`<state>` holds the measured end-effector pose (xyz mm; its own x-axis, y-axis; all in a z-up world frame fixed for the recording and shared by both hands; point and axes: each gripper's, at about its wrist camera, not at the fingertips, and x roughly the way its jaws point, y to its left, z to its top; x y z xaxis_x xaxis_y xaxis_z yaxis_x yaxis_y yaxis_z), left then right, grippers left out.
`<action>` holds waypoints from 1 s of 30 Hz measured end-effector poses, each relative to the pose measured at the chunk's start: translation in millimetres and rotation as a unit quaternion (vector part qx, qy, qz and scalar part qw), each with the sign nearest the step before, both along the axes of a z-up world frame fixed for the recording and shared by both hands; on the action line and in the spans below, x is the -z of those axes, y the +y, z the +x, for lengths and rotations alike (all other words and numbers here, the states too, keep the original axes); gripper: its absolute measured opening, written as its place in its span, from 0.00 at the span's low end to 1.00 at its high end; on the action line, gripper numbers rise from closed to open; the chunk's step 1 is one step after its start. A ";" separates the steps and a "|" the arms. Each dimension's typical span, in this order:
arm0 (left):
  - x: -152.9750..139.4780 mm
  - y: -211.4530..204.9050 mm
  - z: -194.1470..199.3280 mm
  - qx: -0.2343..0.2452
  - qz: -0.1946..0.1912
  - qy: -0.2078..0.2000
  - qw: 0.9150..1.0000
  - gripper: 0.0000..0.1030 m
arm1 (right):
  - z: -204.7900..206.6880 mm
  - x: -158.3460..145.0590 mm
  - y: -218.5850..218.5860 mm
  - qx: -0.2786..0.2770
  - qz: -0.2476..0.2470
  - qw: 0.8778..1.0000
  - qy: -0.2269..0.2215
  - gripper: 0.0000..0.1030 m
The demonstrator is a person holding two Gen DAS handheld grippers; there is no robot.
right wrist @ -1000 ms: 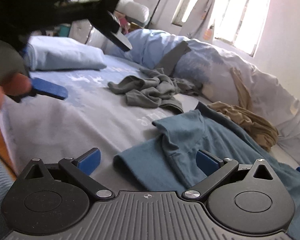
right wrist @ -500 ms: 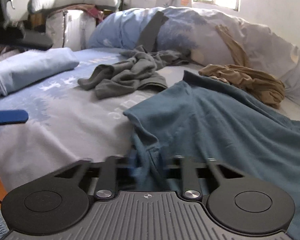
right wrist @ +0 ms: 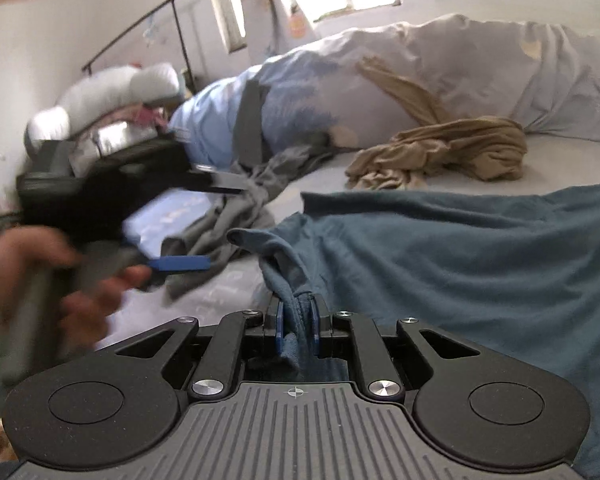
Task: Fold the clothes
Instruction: 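Grasp the teal shirt edge with the right gripper while the left gripper grasps beside it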
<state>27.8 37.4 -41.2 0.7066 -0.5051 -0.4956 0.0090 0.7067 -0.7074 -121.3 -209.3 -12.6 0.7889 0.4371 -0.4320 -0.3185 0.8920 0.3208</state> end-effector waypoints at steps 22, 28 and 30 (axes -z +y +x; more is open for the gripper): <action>-35.1 -47.4 93.1 -0.032 0.154 0.034 0.987 0.09 | -19.0 -8.3 -77.9 -0.001 0.115 0.993 -0.005 0.14; -81.0 -78.3 95.4 -0.021 0.170 0.000 0.985 0.08 | -28.2 -17.9 -92.1 0.002 0.137 0.990 -0.018 0.14; -93.4 -90.7 95.1 -0.019 0.173 -0.007 0.985 0.08 | -31.6 -20.2 -100.6 0.007 0.145 0.989 -0.020 0.14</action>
<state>122.9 -53.3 52.2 0.7297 -0.2810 -0.6234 -0.0136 0.9055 -0.4241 -152.9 -309.9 7.5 0.8099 0.5266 -0.2583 -0.3247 0.7693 0.5503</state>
